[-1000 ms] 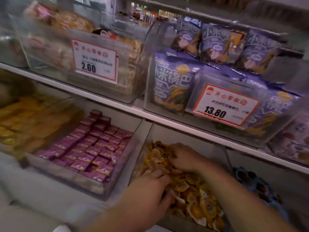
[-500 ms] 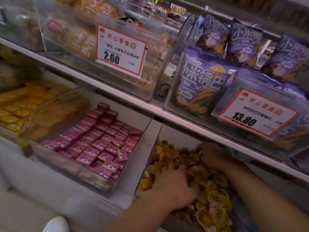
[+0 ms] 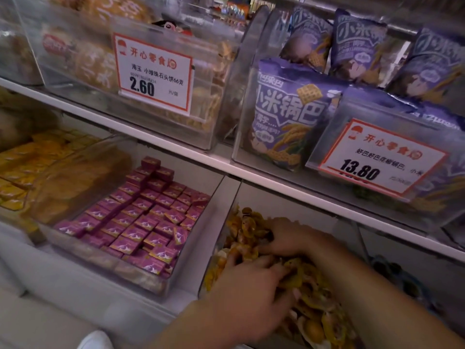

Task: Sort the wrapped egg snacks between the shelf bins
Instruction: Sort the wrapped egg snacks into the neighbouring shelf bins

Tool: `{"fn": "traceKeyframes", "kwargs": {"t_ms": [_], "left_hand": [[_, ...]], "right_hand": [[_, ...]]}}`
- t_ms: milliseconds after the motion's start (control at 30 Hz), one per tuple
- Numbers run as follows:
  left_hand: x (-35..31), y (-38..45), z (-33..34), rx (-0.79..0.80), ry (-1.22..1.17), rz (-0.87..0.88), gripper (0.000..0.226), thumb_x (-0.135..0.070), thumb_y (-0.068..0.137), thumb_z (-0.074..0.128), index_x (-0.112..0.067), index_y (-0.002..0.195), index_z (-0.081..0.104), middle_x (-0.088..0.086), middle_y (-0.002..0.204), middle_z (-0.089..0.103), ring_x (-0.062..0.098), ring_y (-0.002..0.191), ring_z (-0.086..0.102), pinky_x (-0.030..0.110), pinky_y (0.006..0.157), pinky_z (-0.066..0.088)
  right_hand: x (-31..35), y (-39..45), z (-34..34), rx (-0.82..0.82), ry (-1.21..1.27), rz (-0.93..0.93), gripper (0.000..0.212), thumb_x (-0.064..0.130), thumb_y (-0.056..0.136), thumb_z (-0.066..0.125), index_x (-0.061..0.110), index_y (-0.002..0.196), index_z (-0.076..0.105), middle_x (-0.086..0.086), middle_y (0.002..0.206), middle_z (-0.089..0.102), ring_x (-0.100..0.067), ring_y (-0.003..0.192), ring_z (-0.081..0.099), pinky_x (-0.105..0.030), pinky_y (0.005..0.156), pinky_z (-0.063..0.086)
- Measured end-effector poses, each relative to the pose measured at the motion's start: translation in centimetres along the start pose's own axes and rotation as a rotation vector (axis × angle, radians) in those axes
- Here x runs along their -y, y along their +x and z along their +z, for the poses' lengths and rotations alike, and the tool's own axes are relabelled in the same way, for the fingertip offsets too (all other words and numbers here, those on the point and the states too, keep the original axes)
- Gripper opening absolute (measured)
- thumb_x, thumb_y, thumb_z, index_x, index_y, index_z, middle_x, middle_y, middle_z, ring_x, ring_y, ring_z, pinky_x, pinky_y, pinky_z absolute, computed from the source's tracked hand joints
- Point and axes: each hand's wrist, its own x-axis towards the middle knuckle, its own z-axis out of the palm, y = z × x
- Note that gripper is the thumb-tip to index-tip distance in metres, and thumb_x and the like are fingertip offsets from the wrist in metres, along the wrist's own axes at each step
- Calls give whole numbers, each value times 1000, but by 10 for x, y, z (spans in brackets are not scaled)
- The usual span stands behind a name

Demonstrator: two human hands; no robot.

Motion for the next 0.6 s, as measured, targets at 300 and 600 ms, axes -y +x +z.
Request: {"fn": "traceKeyframes", "kwargs": {"t_ms": [300,600], "left_hand": [[8,-17,-8,-212,13,-76,31,-61,91,32,-33,89,47,-13,82,40,16,93,57,35,88,41],[7,-4,-6,-446,-328,-183,36,-63,83,38,-41,107,53,-22,101,57,-1,92,55,13,71,40]], "right_hand": [[-5,-1,-3,-133,89,-26,37,54,82,69,21,73,57,5,77,59,-14,75,62,-22,54,35],[11,-36,-32,-118,1372,76,25,21,87,75,13,77,53,-3,50,56,-4,46,52,-16,57,39]]}}
